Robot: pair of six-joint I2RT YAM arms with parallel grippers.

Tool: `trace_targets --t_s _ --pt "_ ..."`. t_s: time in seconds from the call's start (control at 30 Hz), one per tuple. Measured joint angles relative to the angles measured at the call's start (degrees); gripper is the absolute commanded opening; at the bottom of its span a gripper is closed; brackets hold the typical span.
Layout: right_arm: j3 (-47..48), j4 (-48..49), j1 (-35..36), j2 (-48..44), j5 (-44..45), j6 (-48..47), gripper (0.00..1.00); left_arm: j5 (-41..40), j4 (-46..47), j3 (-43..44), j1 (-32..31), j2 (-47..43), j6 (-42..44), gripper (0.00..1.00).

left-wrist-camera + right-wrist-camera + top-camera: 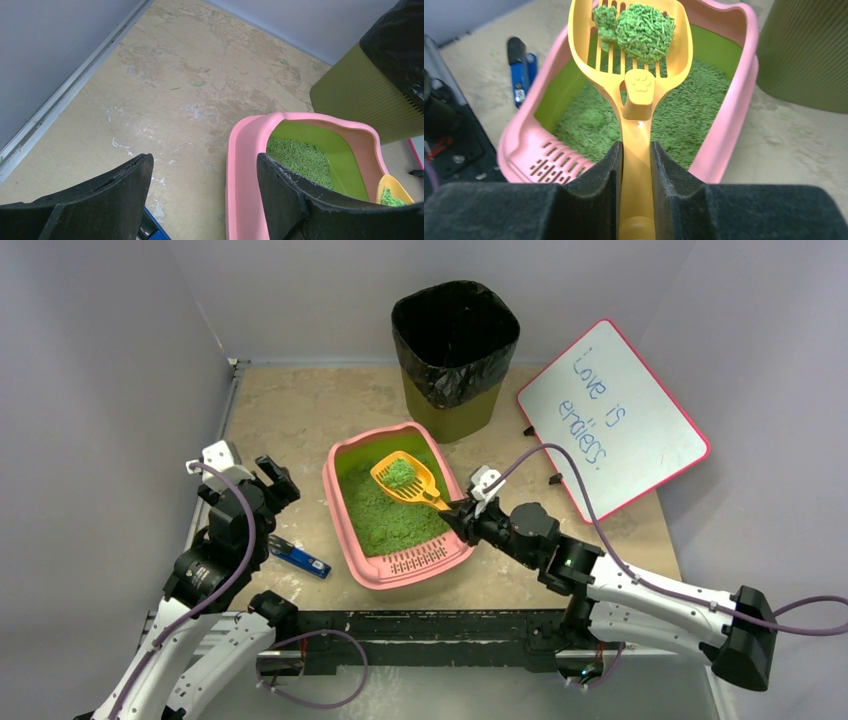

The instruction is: Clean the litter box

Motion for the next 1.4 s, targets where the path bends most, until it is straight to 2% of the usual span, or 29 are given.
trace_targets --t_s 0.13,0.3,0.4,0.5,0.6,0.77,1.03,1.23,1.4 --pt "-4.83 6.14 0.00 -2.05 -2.27 7.37 0.00 0.15 -0.02 0.00 0.00 -0.02 0.00 0.75" --pt "-2.08 6.51 0.00 3.23 -4.13 13.40 0.00 0.15 0.00 0.00 0.00 -0.44 -0.02 0.76" --pt "-0.79 8.46 0.00 6.23 -4.37 15.63 0.00 0.28 0.00 0.00 0.00 -0.33 0.00 0.76" --pt "-2.84 14.38 0.00 8.09 -5.38 15.04 0.00 0.44 -0.04 0.00 0.00 0.07 0.00 0.76" --pt "-5.79 20.24 0.00 9.01 -5.64 9.79 0.00 0.61 -0.02 0.00 0.00 0.22 -0.02 0.76" --pt "-7.06 26.25 0.00 8.55 -7.17 -6.40 0.00 0.68 0.00 0.00 0.00 0.15 0.00 0.76" --pt "-8.66 32.00 -0.04 2.49 -8.76 -29.24 0.00 0.76 0.00 0.00 0.00 0.15 -0.02 0.76" --pt "-8.63 32.74 -0.04 1.11 -8.39 -40.02 0.00 0.81 0.00 0.00 0.00 0.44 0.00 0.76" --pt "-7.37 29.31 -0.04 1.92 -7.69 -42.34 0.00 0.81 0.00 0.00 0.00 0.55 0.00 0.77"
